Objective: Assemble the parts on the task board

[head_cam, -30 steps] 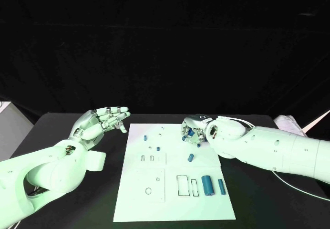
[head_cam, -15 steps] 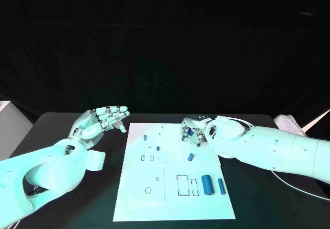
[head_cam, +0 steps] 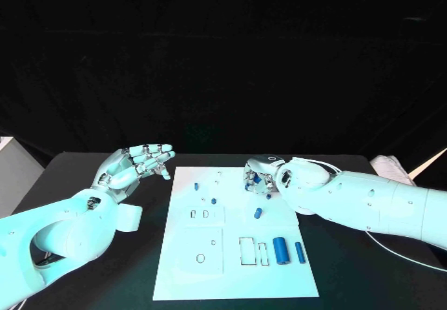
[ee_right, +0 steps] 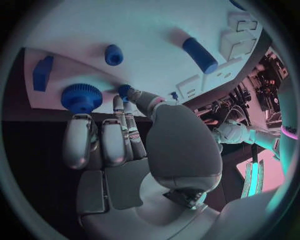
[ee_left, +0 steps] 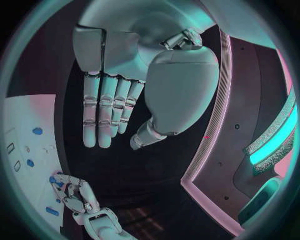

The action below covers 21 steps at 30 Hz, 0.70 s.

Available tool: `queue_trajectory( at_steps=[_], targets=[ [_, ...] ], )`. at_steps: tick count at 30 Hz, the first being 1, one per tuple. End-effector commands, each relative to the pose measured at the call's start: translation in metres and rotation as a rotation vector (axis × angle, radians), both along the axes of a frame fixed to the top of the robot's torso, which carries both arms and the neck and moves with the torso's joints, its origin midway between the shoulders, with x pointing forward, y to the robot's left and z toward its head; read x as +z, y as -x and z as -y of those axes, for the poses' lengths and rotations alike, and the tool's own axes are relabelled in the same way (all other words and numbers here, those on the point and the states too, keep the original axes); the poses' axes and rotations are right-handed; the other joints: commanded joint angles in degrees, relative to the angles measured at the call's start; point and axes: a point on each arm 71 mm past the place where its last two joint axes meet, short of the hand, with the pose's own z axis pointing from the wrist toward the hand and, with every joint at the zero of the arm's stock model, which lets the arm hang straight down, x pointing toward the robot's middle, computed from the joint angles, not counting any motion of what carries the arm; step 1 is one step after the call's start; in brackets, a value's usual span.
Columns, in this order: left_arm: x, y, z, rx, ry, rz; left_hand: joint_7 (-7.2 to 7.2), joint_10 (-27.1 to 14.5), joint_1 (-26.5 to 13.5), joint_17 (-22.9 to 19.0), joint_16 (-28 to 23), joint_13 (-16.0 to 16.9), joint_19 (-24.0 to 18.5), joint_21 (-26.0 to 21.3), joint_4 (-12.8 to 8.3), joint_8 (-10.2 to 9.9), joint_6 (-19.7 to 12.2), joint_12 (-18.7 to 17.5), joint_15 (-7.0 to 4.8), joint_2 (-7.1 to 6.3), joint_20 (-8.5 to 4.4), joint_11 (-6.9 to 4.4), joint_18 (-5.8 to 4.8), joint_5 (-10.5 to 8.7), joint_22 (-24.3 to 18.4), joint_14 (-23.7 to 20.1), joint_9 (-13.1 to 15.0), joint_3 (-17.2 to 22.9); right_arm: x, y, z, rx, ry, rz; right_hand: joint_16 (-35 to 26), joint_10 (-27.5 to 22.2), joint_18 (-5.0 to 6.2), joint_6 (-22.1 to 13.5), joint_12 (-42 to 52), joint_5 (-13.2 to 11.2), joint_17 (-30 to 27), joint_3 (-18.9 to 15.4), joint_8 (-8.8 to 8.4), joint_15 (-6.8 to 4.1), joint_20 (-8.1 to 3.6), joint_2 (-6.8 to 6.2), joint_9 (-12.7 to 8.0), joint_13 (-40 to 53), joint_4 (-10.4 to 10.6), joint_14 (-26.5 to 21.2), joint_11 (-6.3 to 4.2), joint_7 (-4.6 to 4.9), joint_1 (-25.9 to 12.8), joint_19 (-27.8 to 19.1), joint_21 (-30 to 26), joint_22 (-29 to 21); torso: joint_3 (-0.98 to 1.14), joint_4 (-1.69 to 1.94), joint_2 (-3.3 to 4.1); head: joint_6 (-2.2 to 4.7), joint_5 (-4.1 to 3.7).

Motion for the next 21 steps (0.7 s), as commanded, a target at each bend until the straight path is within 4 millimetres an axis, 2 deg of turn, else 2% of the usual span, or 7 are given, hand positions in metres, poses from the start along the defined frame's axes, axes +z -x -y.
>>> queue_trajectory(
  at_steps=[1,5,10,14,21],
  targets=[
    [0.002,0.000,0.002,-0.014,0.011,0.004,0.11,-0.3,-0.2,0.0,0.4,0.0,-0.4,0.3,0.0,-0.2,-0.2,-0.1,0.00,0.29,0.14,-0.09,1.18,-0.26,0.0,-0.3,0.1,0.3,0.001,0.000,-0.002,-0.013,0.005,0.022,0.3,0.1,-0.93,0.1,-0.1,0.4,-0.2,0.4,0.14,-0.23,-0.24,0.41,0.1,0.0,0.0,1.5,0.17,0.09,-0.1,0.0,0.2,0.0,-0.05,0.04,-0.01,0.08,-0.03],
    [0.002,0.000,0.002,-0.013,0.010,0.004,0.11,-0.3,-0.2,0.0,0.4,0.0,-0.4,0.3,0.0,-0.2,-0.2,-0.1,0.00,0.29,0.14,-0.09,1.18,-0.26,0.0,-0.3,0.1,0.3,0.004,0.002,-0.005,-0.014,-0.019,0.060,0.4,0.3,-0.96,0.2,-0.2,1.3,-0.2,0.8,0.27,-0.22,-0.22,0.48,0.4,0.0,-0.2,1.5,0.16,0.10,0.0,0.0,0.3,0.2,-0.01,0.07,0.00,0.02,0.07],
    [0.001,-0.001,0.001,-0.008,0.010,0.004,0.12,-0.3,-0.2,-0.1,0.4,0.0,-0.5,0.3,0.0,-0.2,-0.2,0.0,0.01,0.32,0.15,-0.08,1.19,-0.27,0.1,-0.4,0.1,0.4,0.010,0.005,-0.007,-0.019,-0.053,0.102,0.5,0.6,-1.05,0.4,-0.2,2.1,-0.1,1.1,0.44,-0.24,-0.22,0.35,0.7,0.0,-0.3,1.5,0.12,0.12,0.0,0.2,0.7,0.7,-0.08,0.11,-0.04,0.09,0.17],
    [0.001,-0.001,0.000,-0.004,0.009,0.003,0.12,-0.3,-0.2,-0.1,0.4,0.0,-0.5,0.3,0.0,-0.2,-0.2,0.0,0.01,0.32,0.15,-0.08,1.19,-0.27,0.1,-0.4,0.1,0.4,0.018,0.006,-0.009,-0.021,-0.083,0.137,0.5,0.7,-1.06,0.4,-0.2,2.4,-0.2,1.1,0.52,-0.24,-0.22,0.41,0.8,0.1,-0.2,1.5,0.12,0.13,-0.2,0.3,0.7,0.8,-0.12,0.06,0.02,0.25,0.20],
    [0.001,-0.001,0.000,-0.002,0.009,0.003,0.12,-0.3,-0.2,-0.1,0.4,0.0,-0.5,0.3,0.0,-0.2,-0.2,0.0,0.01,0.32,0.15,-0.08,1.19,-0.27,0.1,-0.4,0.1,0.4,0.030,0.007,-0.019,-0.013,-0.121,0.196,0.5,0.7,-1.07,0.4,-0.3,3.1,-0.3,1.3,0.58,-0.24,-0.22,0.27,1.1,0.0,-0.3,1.4,0.12,0.13,-0.2,0.3,0.8,1.0,-0.15,0.18,0.07,0.55,0.43]
  ],
)
